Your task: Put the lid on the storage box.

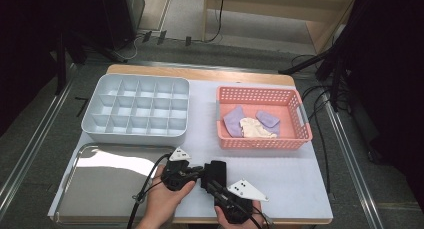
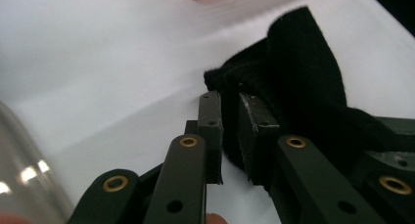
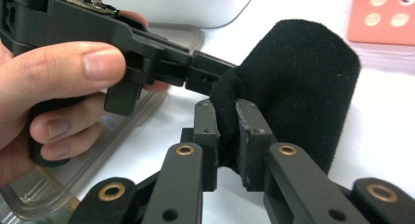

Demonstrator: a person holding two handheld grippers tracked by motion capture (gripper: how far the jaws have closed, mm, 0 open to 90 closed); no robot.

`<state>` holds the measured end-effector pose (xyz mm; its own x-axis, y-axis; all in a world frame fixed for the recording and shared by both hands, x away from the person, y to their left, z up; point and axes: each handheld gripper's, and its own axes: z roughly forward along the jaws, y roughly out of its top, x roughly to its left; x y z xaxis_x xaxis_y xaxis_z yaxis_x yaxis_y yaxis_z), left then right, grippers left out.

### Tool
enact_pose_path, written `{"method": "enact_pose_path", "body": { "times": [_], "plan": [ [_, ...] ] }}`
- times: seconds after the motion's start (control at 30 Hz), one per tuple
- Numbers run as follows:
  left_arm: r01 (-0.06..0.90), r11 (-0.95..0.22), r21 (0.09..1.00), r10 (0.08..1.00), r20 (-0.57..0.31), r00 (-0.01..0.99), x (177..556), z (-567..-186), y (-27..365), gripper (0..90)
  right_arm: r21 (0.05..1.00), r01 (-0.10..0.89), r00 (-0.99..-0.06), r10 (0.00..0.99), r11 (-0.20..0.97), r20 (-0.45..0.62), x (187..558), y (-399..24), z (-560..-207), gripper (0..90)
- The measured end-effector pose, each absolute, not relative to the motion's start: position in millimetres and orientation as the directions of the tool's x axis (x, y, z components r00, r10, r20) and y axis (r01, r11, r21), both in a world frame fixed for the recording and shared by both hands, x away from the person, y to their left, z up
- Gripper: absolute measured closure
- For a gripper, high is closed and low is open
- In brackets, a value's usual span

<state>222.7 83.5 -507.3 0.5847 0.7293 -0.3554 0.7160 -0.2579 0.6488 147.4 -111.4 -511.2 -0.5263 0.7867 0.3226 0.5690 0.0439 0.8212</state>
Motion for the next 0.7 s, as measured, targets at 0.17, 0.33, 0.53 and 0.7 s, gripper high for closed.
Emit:
{"method": "enact_pose_path", "body": {
  "times": [0.17,0.33,0.53,0.7],
  "plan": [
    [0.72,-0.262,0.643,0.734,-0.352,0.582,221,-510,81,81.5,0.818,0.571,-0.545,0.777,0.069,0.315,148,-104,-519,80.5],
    [0.721,-0.21,0.661,0.737,-0.378,0.561,222,-506,89,74.0,0.829,0.553,-0.552,0.782,0.083,0.29,148,-102,-523,81.4],
    [0.715,-0.151,0.682,0.695,-0.441,0.567,222,-496,96,65.4,0.846,0.527,-0.568,0.773,0.079,0.282,147,-106,-528,81.2],
    [0.713,-0.16,0.683,0.646,-0.473,0.599,220,-497,86,57.2,0.864,0.498,-0.577,0.775,0.082,0.259,145,-106,-531,79.9]
  ]
}}
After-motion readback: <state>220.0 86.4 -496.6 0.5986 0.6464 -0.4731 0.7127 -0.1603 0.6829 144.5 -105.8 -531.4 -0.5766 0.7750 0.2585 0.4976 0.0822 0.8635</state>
